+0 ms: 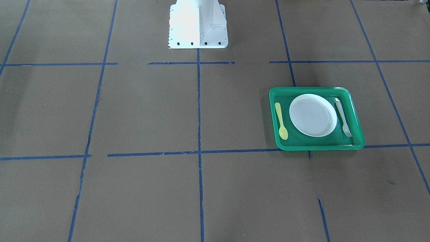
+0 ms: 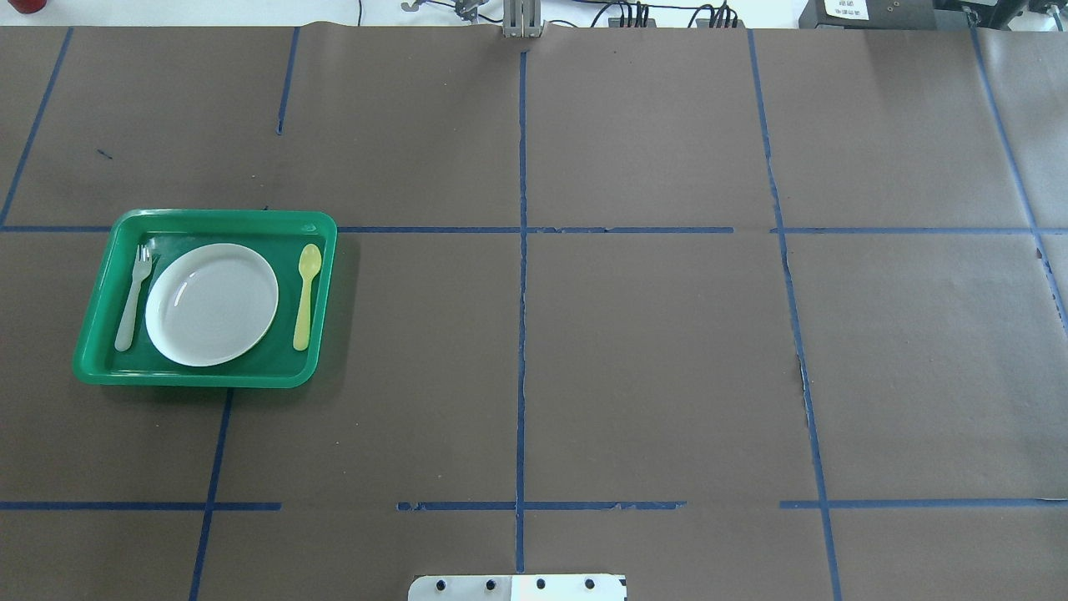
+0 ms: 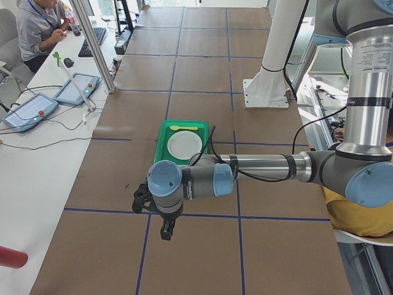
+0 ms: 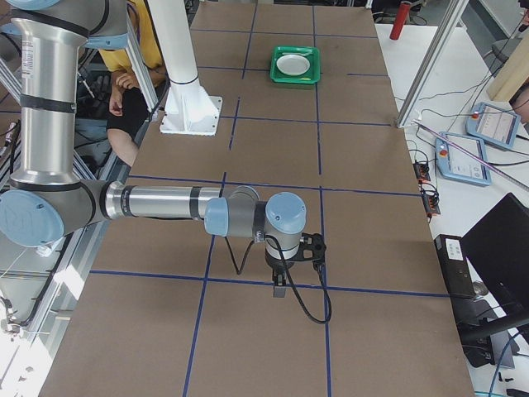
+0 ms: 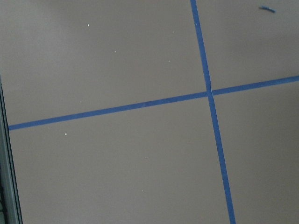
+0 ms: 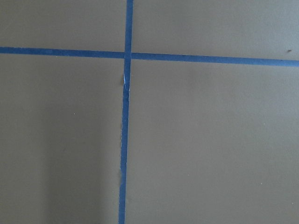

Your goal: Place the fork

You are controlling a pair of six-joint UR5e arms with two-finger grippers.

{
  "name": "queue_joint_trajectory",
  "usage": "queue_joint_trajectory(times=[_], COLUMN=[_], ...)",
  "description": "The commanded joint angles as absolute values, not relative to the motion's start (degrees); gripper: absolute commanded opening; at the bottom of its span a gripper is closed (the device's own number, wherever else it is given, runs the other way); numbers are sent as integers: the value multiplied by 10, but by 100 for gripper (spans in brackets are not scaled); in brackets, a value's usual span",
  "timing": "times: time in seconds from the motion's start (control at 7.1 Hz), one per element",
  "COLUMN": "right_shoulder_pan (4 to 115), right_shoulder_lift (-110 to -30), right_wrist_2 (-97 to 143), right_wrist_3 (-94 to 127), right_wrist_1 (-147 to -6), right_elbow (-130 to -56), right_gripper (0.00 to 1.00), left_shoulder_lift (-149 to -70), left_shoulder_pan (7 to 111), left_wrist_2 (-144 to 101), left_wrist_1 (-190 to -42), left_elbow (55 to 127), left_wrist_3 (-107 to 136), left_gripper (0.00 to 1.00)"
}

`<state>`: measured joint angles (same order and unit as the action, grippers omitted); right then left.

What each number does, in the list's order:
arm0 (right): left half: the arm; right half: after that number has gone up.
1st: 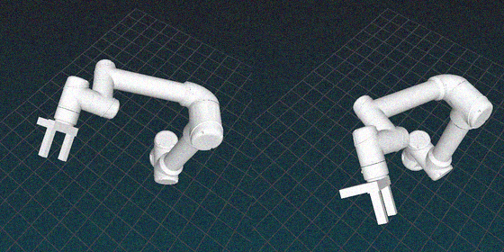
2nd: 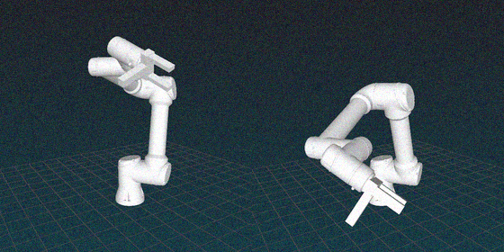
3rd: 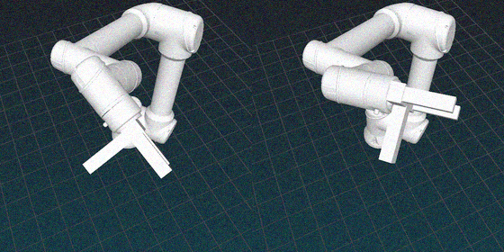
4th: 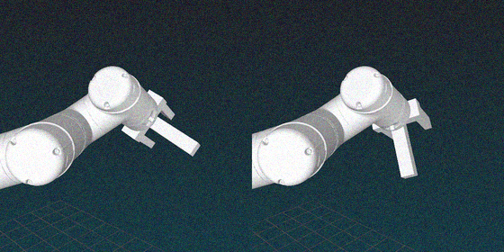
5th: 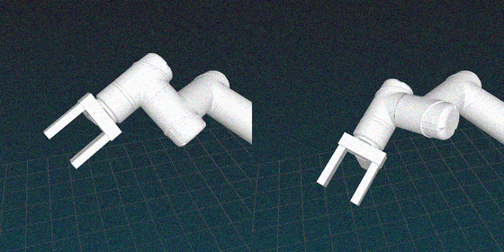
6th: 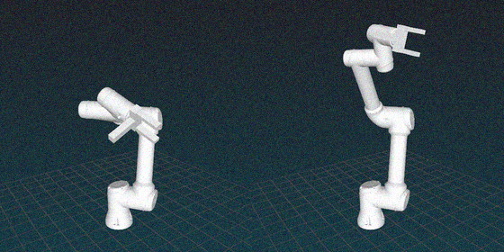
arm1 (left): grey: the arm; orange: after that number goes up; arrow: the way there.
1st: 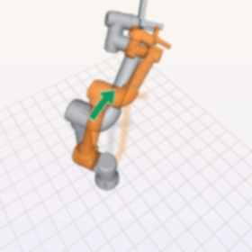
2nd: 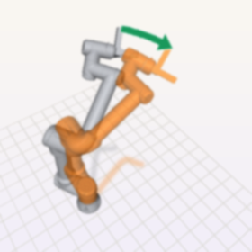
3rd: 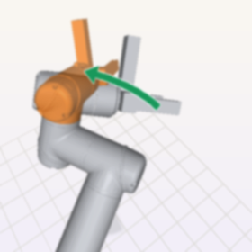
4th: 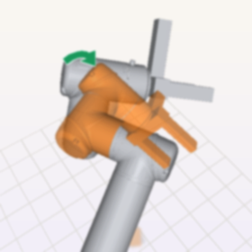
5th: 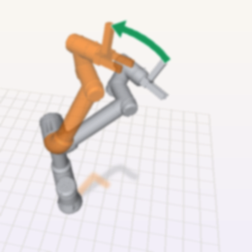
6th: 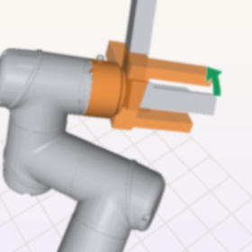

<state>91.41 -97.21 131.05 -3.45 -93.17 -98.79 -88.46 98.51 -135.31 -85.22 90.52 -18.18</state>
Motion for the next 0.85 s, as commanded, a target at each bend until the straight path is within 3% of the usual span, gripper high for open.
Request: queue_joint_trajectory(times=[0.0,0.7], right_shoulder_pan=[914,914], right_shoulder_lift=[-972,-972], right_wrist_2=[1310,1310], right_wrist_3=[-34,-35], right_wrist_1=[-932,-932], right_elbow=[-988,-988], right_gripper=[100,100], left_shoulder_lift=[-874,-877], left_shoulder_pan=[986,990], left_wrist_2=[-1353,-1348], left_wrist_1=[-853,-845], left_elbow=[895,928], left_wrist_3=[-185,-185], left_gripper=[100,100])
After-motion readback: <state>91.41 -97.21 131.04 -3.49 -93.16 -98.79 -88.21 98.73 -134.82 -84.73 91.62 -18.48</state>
